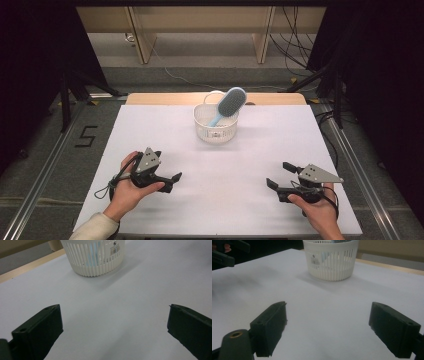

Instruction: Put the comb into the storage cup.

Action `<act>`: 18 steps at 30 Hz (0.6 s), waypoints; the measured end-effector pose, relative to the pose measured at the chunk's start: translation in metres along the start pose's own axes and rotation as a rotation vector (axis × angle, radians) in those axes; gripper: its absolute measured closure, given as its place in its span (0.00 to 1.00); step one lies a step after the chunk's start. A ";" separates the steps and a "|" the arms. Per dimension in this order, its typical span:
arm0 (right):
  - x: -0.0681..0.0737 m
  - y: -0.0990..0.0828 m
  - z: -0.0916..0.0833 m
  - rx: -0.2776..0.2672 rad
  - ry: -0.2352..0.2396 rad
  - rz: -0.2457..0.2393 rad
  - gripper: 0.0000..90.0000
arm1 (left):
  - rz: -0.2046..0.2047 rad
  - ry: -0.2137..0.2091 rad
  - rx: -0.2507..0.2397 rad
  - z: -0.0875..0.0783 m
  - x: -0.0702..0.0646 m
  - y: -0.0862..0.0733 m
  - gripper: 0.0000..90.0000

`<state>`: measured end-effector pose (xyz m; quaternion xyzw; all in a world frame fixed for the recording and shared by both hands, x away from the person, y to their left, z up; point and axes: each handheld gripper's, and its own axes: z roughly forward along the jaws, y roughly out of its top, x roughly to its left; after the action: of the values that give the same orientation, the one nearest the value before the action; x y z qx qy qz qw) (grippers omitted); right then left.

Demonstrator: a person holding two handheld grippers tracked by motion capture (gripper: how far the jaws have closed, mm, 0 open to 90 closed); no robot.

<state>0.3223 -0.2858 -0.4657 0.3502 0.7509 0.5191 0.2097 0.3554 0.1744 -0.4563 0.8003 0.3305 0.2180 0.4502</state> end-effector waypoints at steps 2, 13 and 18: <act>0.000 0.000 0.000 0.000 0.000 0.000 0.17 | 0.002 -0.001 -0.001 -0.002 0.000 0.000 0.00; 0.000 0.000 0.000 0.003 0.004 0.000 0.17 | 0.004 0.008 0.015 -0.010 0.003 -0.009 0.00; 0.000 0.000 0.000 0.004 0.003 0.000 0.17 | 0.002 0.021 0.015 -0.016 0.005 -0.013 0.00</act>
<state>0.3224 -0.2858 -0.4660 0.3500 0.7522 0.5182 0.2079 0.3442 0.1921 -0.4595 0.8017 0.3362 0.2244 0.4404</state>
